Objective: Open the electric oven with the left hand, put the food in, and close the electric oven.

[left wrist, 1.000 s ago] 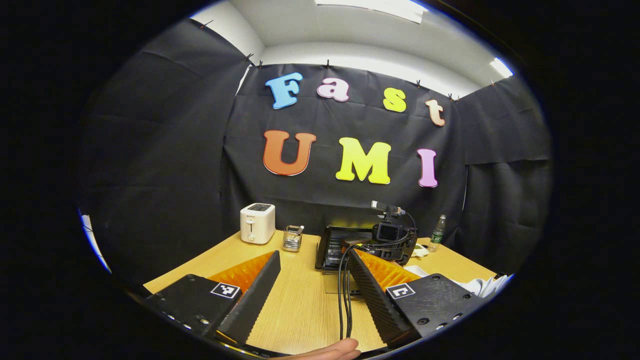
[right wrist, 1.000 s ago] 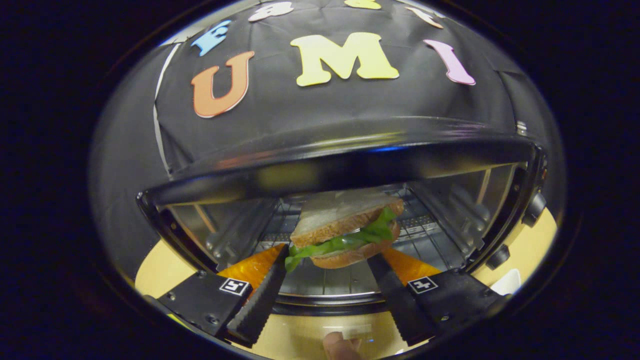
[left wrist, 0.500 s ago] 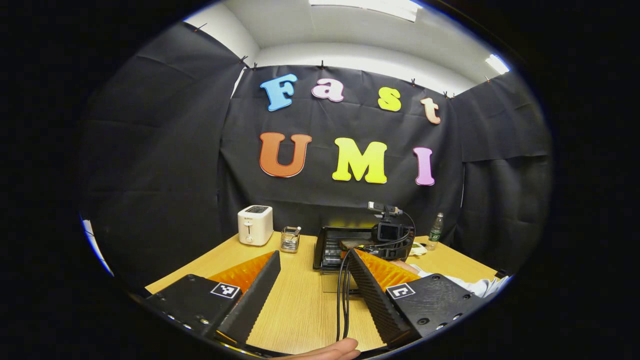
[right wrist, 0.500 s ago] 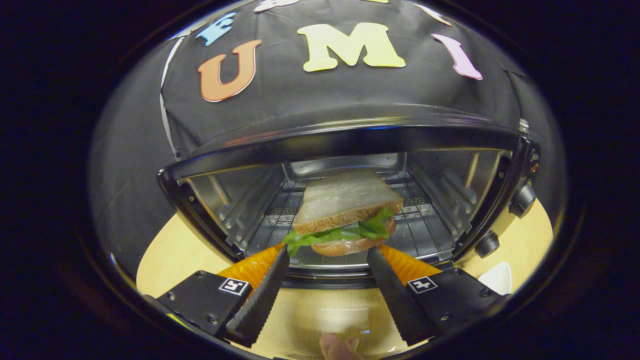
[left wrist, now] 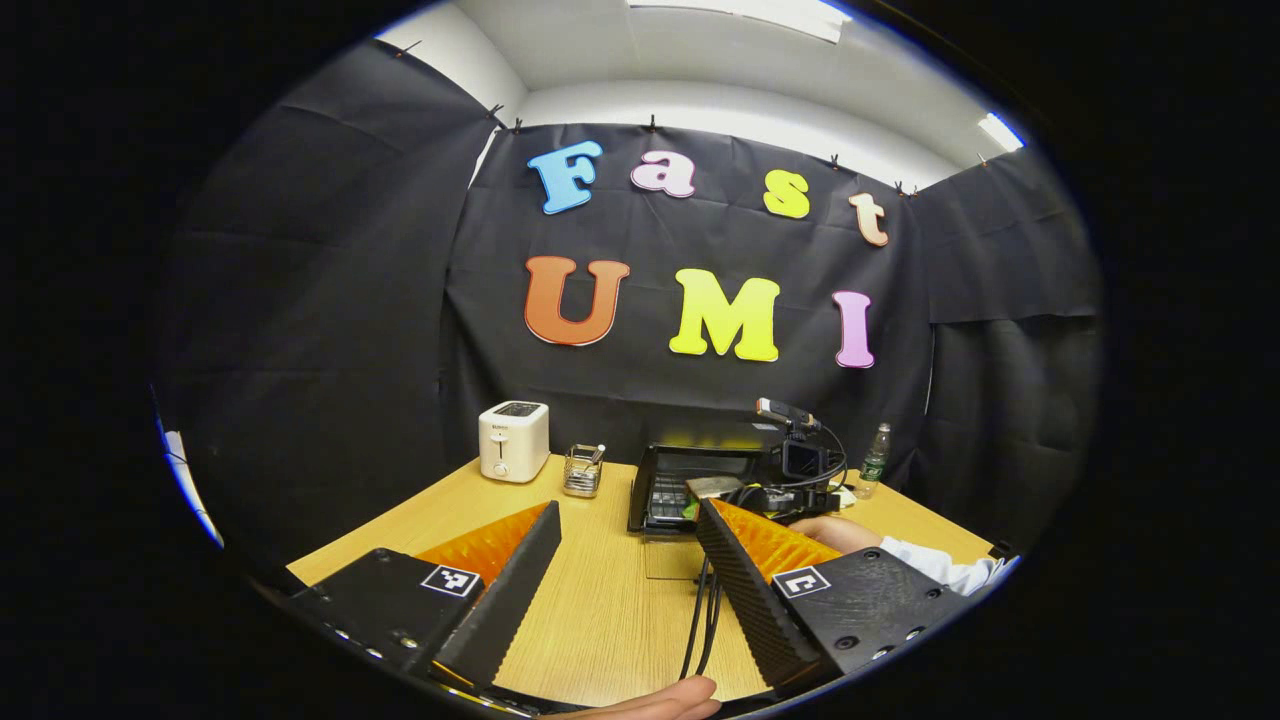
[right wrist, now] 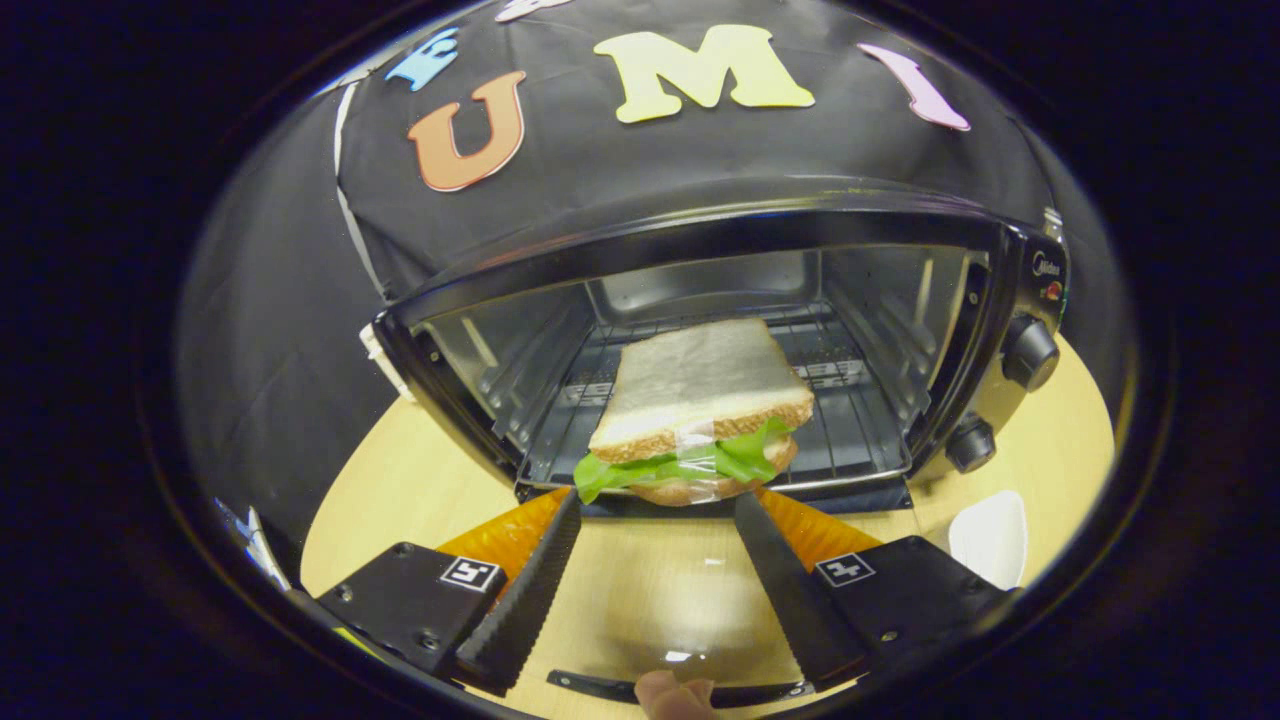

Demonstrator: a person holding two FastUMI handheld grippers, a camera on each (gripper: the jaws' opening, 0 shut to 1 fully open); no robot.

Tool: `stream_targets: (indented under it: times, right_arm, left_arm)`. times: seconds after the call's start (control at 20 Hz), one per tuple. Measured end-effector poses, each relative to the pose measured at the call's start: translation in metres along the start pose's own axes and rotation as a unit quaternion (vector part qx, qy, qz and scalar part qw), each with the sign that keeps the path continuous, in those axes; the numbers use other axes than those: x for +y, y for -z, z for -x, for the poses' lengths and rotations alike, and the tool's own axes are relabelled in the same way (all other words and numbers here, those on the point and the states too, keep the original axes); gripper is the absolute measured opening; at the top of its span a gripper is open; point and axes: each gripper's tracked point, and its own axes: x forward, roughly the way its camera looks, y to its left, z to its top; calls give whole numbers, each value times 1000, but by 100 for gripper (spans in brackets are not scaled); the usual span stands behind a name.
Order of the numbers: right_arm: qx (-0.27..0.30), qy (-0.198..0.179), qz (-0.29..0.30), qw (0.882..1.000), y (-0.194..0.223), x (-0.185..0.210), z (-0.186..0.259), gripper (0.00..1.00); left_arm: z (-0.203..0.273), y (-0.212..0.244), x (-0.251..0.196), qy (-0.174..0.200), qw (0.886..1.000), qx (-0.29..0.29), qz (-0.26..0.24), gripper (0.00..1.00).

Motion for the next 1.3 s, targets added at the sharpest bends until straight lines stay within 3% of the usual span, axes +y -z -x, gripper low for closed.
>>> stream_targets:
  times: [0.3, 0.6, 0.9, 1.25, 1.3]
  right_arm:
    - [7, -17, 4, 1000, 3, -2, 21, 99]
    - [-99, -23, 36, 994, -30, -1, 101, 99]
    - [-243, -3, 61, 968, -86, -17, 215, 99]
    - [-323, 38, 71, 943, -123, -77, 336, 99]
    - [-329, 50, 76, 940, -125, -88, 351, 87]
  left_arm:
    - [2, 4, -4, 2, 1000, 7, 3, 91]
    - [-7, 8, -11, 2, 1000, 18, -2, 91]
    - [-22, 14, -29, 10, 999, 32, -8, 91]
    - [-54, 36, -70, 34, 997, 68, -33, 91]
    - [-59, 40, -77, 38, 996, 75, -34, 91]
